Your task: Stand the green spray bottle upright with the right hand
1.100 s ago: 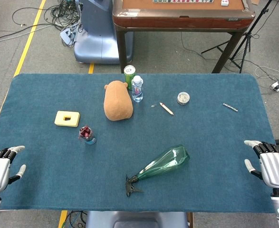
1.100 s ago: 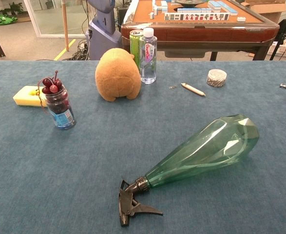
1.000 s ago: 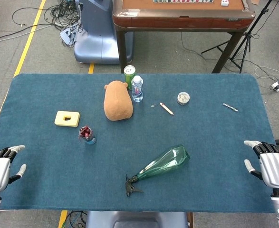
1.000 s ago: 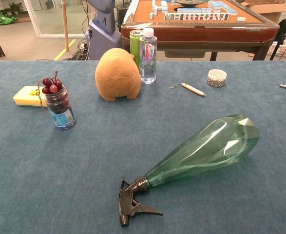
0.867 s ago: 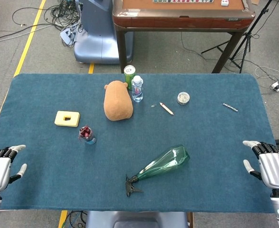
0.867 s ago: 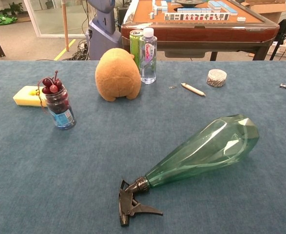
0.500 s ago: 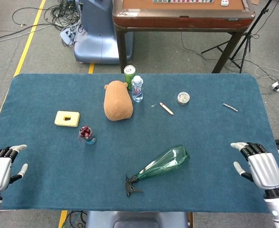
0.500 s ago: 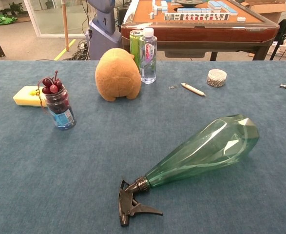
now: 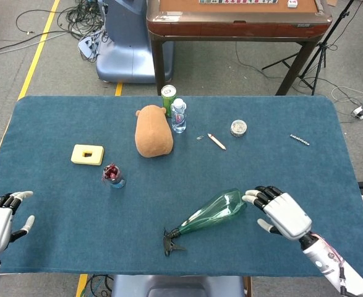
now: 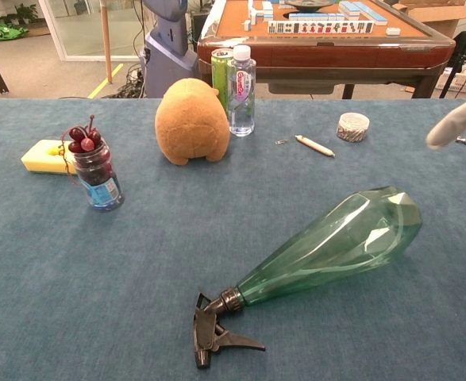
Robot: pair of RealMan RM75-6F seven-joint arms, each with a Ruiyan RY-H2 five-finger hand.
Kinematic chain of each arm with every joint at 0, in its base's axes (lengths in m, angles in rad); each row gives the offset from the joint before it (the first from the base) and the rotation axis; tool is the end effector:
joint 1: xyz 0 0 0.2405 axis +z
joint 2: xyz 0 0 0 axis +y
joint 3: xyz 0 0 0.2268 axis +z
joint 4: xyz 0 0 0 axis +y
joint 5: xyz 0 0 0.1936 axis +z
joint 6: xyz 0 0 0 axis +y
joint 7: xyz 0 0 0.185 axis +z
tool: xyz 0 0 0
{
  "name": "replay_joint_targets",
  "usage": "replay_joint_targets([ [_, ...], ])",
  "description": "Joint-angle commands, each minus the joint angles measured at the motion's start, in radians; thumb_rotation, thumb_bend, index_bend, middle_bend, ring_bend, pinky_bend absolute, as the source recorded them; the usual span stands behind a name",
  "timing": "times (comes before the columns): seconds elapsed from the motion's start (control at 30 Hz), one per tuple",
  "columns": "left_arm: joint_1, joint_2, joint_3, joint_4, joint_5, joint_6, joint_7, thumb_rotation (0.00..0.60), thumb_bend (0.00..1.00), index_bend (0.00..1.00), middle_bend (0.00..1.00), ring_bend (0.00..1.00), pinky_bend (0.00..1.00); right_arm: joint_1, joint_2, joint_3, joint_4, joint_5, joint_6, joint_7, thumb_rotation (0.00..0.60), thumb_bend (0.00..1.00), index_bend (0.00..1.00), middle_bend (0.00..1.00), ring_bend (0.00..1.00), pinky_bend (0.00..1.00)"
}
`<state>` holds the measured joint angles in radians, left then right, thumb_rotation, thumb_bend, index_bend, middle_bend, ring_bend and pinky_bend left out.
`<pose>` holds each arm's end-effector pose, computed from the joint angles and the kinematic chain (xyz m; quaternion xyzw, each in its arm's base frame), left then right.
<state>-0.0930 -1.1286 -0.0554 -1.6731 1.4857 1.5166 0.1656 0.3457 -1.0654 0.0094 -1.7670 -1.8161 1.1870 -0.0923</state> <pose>-0.2638 0.2205 0.1603 -0.6031 -0.3503 -0.3713 0.6129 -0.1667 -0.2394 0.0886 0.7932 -0.2824 0.3882 0.3747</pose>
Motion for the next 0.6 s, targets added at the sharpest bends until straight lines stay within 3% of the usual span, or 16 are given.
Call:
replay_joint_targets([
  [0.03,0.002,0.001,0.001,-0.002,0.002,0.003,0.000,0.600,0.34,0.28,0.31,0.26,0.26,0.073,-0.013,0.012,-0.036,-0.004,-0.091,-0.033,0.600,0.20,0.24,0.23,0.14,0.27],
  [0.37,0.010,-0.003,-0.001,-0.006,0.001,0.016,0.009,0.600,0.34,0.30,0.31,0.26,0.26,0.237,-0.119,0.063,-0.045,0.021,-0.301,-0.212,0.600,0.18,0.24,0.23,0.13,0.24],
  [0.6,0.017,-0.003,0.001,-0.001,-0.003,0.020,0.003,0.600,0.34,0.30,0.31,0.26,0.26,0.304,-0.193,0.066,-0.033,0.056,-0.385,-0.279,0.600,0.18,0.24,0.23,0.13,0.24],
])
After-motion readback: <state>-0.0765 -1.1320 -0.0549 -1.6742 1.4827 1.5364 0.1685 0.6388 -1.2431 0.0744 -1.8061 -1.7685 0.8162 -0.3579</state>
